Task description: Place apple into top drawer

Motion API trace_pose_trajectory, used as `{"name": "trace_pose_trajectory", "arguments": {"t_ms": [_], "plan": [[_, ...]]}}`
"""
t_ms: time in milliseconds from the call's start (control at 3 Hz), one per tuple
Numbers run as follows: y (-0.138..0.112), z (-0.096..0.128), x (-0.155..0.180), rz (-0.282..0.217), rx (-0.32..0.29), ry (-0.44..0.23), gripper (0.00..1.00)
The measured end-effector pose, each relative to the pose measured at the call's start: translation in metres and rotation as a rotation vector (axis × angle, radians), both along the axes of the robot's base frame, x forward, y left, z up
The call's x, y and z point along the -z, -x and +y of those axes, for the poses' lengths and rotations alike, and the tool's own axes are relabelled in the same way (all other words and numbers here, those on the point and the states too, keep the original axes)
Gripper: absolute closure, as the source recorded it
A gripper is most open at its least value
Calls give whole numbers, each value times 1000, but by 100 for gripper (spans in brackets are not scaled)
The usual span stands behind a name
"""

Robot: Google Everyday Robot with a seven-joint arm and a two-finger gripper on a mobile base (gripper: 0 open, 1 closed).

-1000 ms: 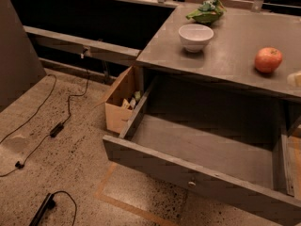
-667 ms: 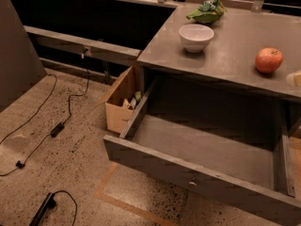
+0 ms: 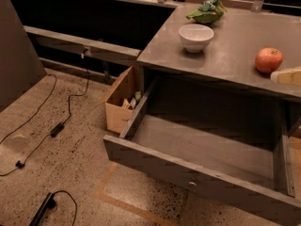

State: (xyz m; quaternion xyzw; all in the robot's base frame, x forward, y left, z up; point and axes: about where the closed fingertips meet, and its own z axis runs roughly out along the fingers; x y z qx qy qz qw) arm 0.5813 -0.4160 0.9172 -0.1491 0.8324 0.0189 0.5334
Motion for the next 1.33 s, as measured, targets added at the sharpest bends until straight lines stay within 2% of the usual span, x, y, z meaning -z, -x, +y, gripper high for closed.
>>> {"name": "trace_pose_trajectory", "arguments": {"t_ms": [333,667,1000,1333], "plan": [[-29,5,19,-18,-13,-43,0],[-54,13,40,-19,-47,-41,0],[-78,10,55,-40,-43,-30,0],[-100,12,56,-86,-35,-62,0]]}}
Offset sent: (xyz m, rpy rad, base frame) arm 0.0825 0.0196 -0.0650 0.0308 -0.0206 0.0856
